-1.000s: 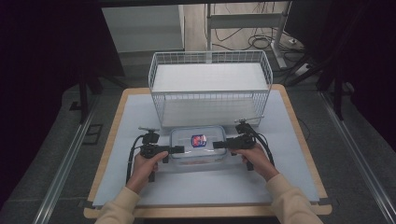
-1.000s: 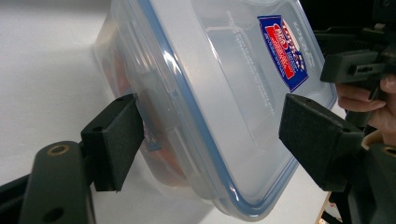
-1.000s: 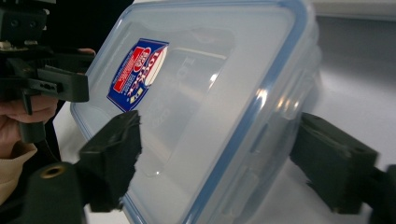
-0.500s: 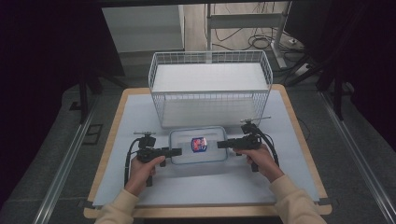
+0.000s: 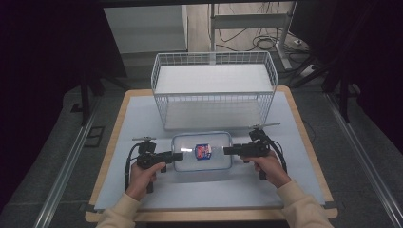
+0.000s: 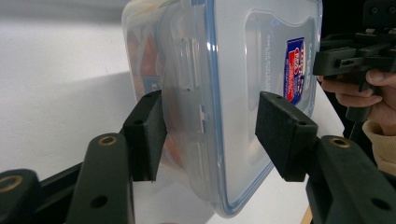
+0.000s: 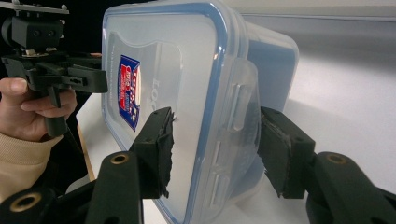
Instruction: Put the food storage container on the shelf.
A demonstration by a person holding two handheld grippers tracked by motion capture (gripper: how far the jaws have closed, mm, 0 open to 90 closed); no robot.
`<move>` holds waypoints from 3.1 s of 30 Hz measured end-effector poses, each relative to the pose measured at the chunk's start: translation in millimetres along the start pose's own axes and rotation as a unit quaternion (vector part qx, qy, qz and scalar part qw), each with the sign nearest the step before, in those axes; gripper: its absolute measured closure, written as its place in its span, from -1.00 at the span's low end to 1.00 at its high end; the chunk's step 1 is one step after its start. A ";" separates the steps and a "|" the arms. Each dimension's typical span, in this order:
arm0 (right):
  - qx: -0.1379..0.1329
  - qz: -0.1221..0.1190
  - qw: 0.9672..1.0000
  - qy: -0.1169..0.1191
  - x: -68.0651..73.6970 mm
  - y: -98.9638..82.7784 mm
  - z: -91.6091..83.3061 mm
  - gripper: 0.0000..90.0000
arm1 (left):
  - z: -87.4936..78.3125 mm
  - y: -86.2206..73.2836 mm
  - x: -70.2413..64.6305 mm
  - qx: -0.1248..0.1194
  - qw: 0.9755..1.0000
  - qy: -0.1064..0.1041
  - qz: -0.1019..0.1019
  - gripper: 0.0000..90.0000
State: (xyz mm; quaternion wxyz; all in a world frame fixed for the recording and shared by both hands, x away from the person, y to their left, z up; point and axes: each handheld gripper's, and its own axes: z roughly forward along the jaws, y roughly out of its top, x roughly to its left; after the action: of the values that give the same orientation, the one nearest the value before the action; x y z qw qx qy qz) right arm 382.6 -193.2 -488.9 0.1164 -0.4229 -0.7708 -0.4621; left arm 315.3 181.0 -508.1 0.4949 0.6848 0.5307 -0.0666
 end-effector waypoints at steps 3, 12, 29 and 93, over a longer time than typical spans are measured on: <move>0.000 -0.001 1.000 0.000 0.2 -0.3 -0.2 0.06 | -0.6 -0.4 1.0 0.000 1.000 -0.005 0.005 -0.01; -0.006 0.005 1.000 0.001 1.0 -2.5 -1.6 0.07 | -2.9 -1.4 3.7 -0.005 1.000 -0.019 0.003 0.05; -0.018 0.014 1.000 0.001 5.3 -5.7 -5.1 0.10 | -7.3 -0.8 1.3 -0.012 1.000 -0.021 0.013 0.09; -0.128 -0.110 0.985 -0.032 83.2 94.0 -94.4 0.09 | -61.9 111.5 -84.0 -0.096 0.988 -0.031 0.119 0.09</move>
State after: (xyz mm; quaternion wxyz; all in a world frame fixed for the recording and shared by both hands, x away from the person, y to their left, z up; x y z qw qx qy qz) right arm 382.8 -204.3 -332.2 -0.0148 -0.3610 -0.7504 -0.5535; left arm 340.8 177.7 -357.6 0.5787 0.6903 0.4336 0.0225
